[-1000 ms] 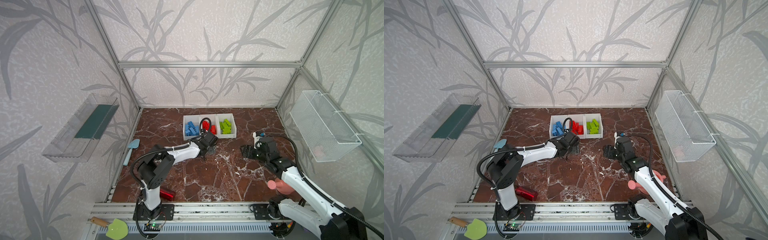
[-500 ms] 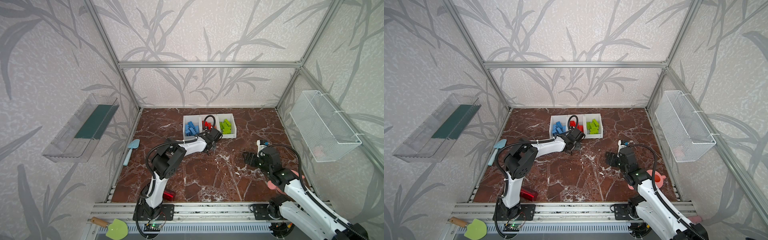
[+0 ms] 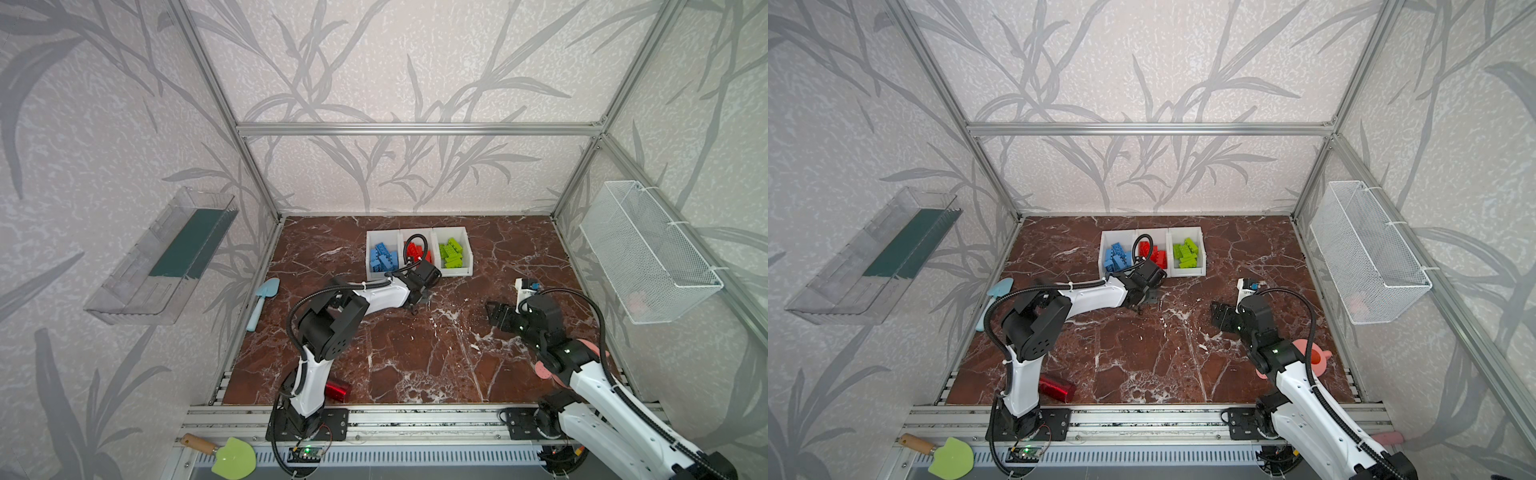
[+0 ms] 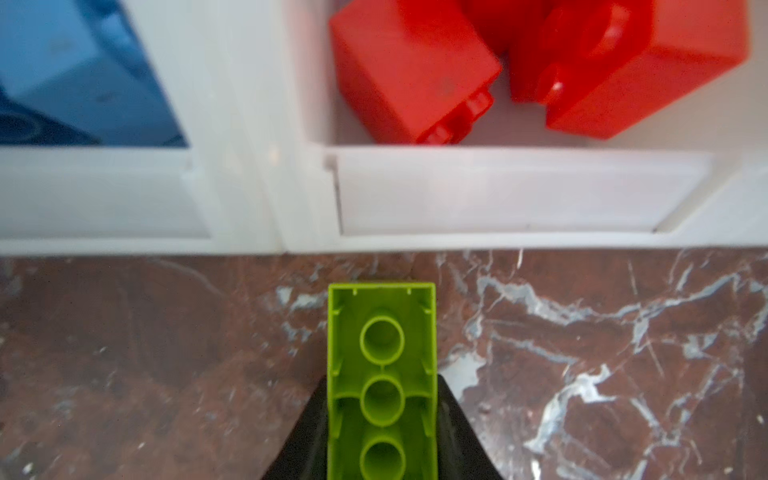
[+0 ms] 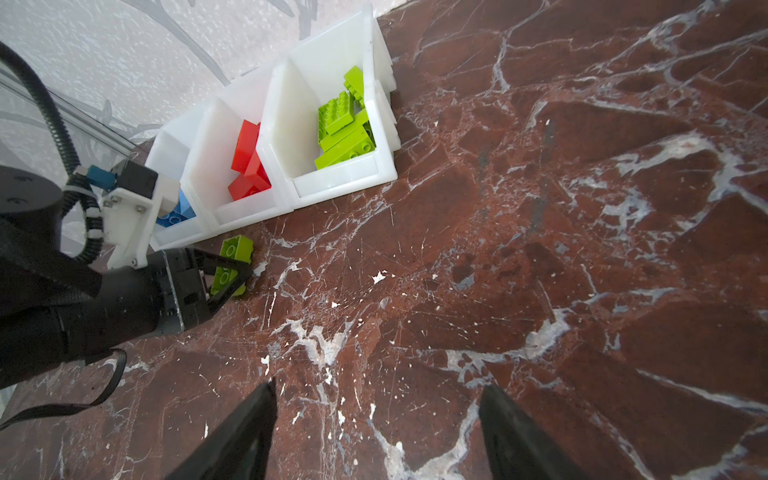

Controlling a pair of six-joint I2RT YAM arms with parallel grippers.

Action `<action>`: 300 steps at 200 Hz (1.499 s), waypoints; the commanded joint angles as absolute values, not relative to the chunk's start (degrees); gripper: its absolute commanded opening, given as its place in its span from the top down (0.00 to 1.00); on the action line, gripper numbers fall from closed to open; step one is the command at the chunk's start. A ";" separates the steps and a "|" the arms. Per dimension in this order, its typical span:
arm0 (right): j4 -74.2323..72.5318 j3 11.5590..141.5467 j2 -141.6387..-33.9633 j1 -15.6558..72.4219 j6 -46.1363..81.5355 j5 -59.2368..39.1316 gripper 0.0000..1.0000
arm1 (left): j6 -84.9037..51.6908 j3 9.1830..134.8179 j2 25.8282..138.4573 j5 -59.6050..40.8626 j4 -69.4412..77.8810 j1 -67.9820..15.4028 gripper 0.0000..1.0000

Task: Sort the legos into containers by color

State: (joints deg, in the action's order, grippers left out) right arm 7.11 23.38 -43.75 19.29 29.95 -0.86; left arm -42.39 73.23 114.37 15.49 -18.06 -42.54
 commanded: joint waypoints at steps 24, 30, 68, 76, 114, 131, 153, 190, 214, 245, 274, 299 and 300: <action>6.06 22.06 -42.62 19.52 29.88 -1.38 0.22 | -38.98 71.14 102.07 14.79 -20.91 -44.50 0.70; 5.90 21.91 -42.63 19.52 30.04 -1.53 0.22 | -37.88 71.96 101.30 14.77 -21.76 -44.95 0.70; 5.44 21.21 -41.80 19.52 30.41 -1.74 0.22 | -30.80 81.60 102.74 15.50 -27.18 -46.67 0.70; 5.38 20.97 -41.39 19.52 30.50 -1.69 0.22 | -30.00 83.79 103.94 15.25 -27.71 -46.67 0.70; 4.22 18.96 -38.60 19.58 30.33 -1.76 0.22 | -26.86 97.40 113.23 12.36 -29.16 -46.28 0.70; 3.11 18.17 -37.76 19.59 30.37 -2.28 0.22 | -25.75 104.37 118.70 11.16 -30.30 -45.93 0.70; 1.83 17.27 -37.34 19.57 30.41 -2.81 0.22 | -24.80 115.52 126.89 11.04 -33.35 -45.28 0.70; -0.19 15.96 -38.12 19.61 30.42 -4.86 0.22 | -23.93 135.78 140.95 9.58 -40.97 -43.52 0.70; -0.95 15.91 -38.63 19.73 30.67 -6.02 0.22 | -23.97 148.06 148.32 9.58 -45.60 -42.49 0.68; -1.23 15.82 -38.61 19.73 31.11 -6.50 0.22 | -23.20 150.48 150.22 9.28 -43.56 -42.27 0.65; -0.90 15.99 -38.20 19.73 30.96 -6.55 0.22 | -23.21 150.47 149.77 9.50 -42.85 -42.25 0.41; 0.48 17.20 -37.71 19.74 29.95 -5.95 0.22 | -24.93 150.37 148.15 10.29 -43.30 -42.13 0.25; 0.59 17.26 -37.71 19.71 29.87 -5.87 0.22 | -24.99 150.37 148.08 10.33 -43.32 -42.16 0.25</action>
State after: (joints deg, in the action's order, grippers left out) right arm 0.27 16.27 -38.50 19.46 30.59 -6.07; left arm -24.32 148.77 150.17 9.34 -42.26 -41.95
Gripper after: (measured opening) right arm 0.781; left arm 0.712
